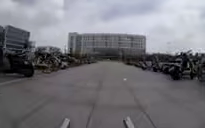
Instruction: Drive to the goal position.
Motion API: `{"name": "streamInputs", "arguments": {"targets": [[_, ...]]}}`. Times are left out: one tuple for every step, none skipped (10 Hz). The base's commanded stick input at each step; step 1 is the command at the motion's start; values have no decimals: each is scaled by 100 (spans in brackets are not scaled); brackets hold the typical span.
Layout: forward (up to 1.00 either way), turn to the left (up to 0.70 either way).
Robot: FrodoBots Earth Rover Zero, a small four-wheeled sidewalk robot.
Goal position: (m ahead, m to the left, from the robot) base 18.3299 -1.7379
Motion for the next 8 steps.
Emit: {"name": "streamInputs", "arguments": {"targets": [[100,0],[100,0],[100,0],[100,0],[100,0],[100,0],[100,0],[100,0]]}}
